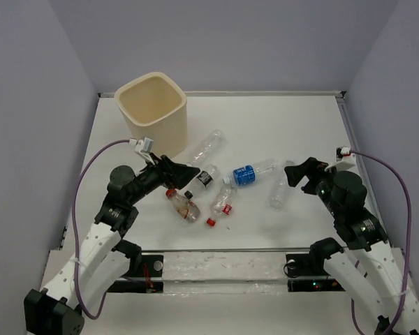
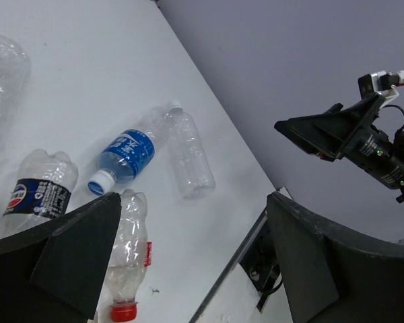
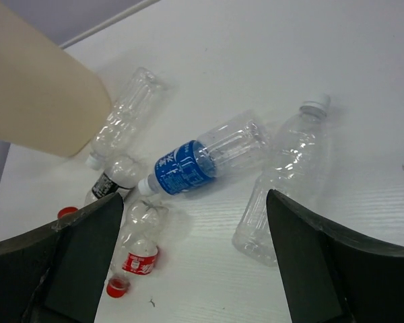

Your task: Put the plastic bottles in the bin

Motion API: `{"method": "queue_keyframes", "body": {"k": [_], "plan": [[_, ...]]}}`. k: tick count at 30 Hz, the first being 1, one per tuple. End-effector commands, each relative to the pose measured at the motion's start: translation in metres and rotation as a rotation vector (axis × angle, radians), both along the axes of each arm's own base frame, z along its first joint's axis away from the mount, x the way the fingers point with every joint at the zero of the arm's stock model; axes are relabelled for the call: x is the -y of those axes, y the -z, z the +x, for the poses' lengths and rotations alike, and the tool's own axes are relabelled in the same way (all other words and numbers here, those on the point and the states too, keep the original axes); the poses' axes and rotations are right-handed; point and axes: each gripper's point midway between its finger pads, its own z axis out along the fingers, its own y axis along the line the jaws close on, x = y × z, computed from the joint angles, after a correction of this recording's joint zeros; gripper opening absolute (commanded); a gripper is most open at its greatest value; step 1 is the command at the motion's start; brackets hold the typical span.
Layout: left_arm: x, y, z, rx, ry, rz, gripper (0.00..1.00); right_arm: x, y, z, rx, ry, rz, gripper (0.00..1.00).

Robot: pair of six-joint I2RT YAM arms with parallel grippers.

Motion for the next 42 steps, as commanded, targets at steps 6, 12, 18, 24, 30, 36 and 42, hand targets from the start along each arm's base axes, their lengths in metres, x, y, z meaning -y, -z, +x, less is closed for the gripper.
{"method": "queue_keyframes", "body": {"k": [6, 12, 18, 24, 30, 36, 42], "plan": [[0.081, -0.015, 0.028, 0.093, 0.08, 0.152, 0.99, 0.029, 0.049, 0.003, -0.172, 0.204, -0.041, 0.93], [0.131, 0.037, 0.055, 0.111, 0.053, 0.456, 0.99, 0.03, 0.055, 0.004, -0.182, 0.212, -0.04, 0.94], [0.186, 0.066, 0.08, 0.275, 0.191, 0.687, 0.99, 0.018, 0.08, 0.007, -0.227, 0.179, -0.001, 0.94], [0.228, 0.106, 0.096, 0.316, 0.363, 0.8, 0.99, 0.012, 0.092, 0.007, -0.242, 0.157, 0.007, 0.94], [0.249, 0.145, 0.104, 0.302, 0.473, 0.877, 0.99, 0.01, 0.102, 0.008, -0.258, 0.151, 0.007, 0.96], [0.254, 0.177, 0.113, 0.266, 0.5, 0.956, 0.99, 0.007, 0.11, 0.024, -0.258, 0.166, 0.014, 0.97], [0.256, 0.183, 0.126, 0.275, 0.454, 0.975, 0.77, 0.01, 0.122, 0.051, -0.293, 0.191, 0.013, 0.96]]}}
